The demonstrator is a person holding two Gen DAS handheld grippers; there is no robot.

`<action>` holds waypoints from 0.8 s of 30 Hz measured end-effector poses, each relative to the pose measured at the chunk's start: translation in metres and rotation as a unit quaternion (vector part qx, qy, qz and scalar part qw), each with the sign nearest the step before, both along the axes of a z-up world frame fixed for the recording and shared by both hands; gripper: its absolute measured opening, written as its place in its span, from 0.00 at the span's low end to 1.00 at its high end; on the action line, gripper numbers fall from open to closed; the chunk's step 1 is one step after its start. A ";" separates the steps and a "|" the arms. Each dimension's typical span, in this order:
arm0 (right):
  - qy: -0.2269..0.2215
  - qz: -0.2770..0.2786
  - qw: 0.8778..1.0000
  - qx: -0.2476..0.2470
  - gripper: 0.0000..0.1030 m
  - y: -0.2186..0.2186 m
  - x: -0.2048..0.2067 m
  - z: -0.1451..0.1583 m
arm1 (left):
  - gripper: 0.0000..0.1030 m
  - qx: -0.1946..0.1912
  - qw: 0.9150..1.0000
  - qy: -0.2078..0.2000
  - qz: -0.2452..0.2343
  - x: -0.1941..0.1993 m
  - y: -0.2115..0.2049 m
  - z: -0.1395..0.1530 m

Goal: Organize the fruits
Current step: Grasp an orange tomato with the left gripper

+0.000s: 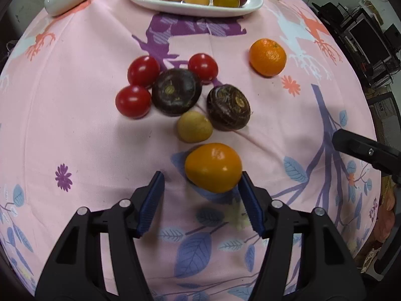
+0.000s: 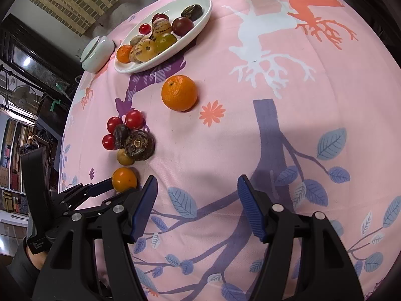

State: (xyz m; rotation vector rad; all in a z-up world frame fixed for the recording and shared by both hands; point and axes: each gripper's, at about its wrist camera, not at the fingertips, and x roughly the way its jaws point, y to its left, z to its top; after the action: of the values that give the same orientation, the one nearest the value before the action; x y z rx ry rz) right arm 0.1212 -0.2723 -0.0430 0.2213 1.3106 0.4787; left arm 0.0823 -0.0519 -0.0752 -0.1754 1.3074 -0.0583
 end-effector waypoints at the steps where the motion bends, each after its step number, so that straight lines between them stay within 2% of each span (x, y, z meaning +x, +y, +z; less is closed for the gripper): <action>1: 0.000 0.001 1.000 0.000 0.65 0.001 0.000 0.000 | 0.58 0.001 1.000 0.000 -0.002 0.000 -0.001 0.000; 2: 0.001 0.003 1.000 -0.001 0.65 0.002 0.000 0.000 | 0.42 -0.008 1.000 -0.005 -0.006 0.000 -0.001 0.001; 3: 0.001 0.004 1.000 -0.002 0.65 0.002 0.000 -0.001 | 0.41 -0.025 1.000 -0.006 -0.011 0.000 -0.001 0.002; 8: 0.002 0.010 1.000 -0.004 0.65 0.009 -0.001 -0.001 | 0.41 -0.019 1.000 -0.011 -0.011 -0.007 0.004 0.008; 12: -0.017 0.051 0.998 -0.023 0.65 0.029 -0.007 -0.001 | 0.41 -0.017 1.000 -0.025 -0.009 -0.017 0.015 0.021; 15: -0.034 0.099 0.993 -0.048 0.65 0.053 -0.014 -0.005 | 0.41 -0.012 0.999 -0.032 0.002 -0.022 0.027 0.027; 19: -0.071 0.162 0.981 -0.078 0.65 0.088 -0.018 -0.010 | 0.41 -0.017 0.999 -0.029 0.028 -0.024 0.047 0.025; 24: -0.074 0.197 0.974 -0.085 0.65 0.116 -0.006 -0.020 | 0.41 -0.021 0.998 -0.032 0.052 -0.025 0.064 0.024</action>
State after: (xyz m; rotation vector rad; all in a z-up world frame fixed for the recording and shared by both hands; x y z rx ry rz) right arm 0.1155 -0.1562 -0.0633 -0.2195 1.2428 0.7006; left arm 0.0574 0.0123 -0.0516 -0.2760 1.2314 -0.0030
